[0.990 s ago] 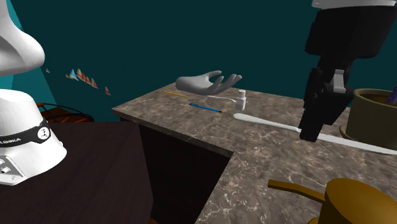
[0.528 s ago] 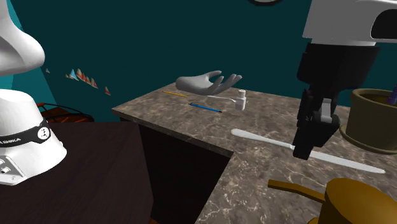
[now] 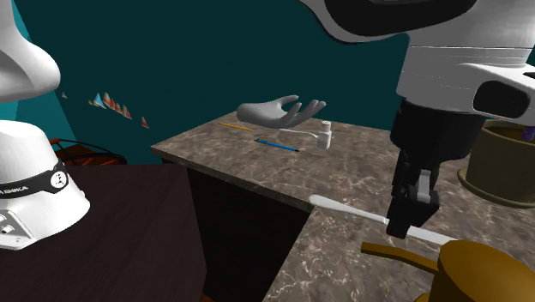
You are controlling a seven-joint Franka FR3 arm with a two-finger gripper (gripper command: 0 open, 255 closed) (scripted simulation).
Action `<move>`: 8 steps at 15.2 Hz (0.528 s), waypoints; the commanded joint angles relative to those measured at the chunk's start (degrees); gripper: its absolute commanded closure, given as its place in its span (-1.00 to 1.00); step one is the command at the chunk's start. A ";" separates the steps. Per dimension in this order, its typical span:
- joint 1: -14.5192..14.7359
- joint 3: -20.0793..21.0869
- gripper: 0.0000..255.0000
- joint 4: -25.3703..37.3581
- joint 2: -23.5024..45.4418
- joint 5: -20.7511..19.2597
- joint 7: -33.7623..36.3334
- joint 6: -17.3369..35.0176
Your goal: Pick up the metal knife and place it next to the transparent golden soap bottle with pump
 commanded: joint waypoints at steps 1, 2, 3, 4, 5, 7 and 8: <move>0.02 -0.07 1.00 -0.51 0.68 -0.10 0.07 1.21; 0.03 -0.10 1.00 -0.77 1.00 -0.15 0.11 1.78; 0.04 -0.14 1.00 -1.02 1.32 -0.21 0.15 2.36; 0.05 -0.17 1.00 -1.25 1.66 -0.26 0.19 2.92; 0.06 -0.21 1.00 -1.46 2.00 -0.31 0.22 3.48; 0.09 -0.28 1.00 -1.84 2.72 -0.42 0.30 4.57; 0.10 -0.32 1.00 -2.04 3.08 -0.47 0.34 5.12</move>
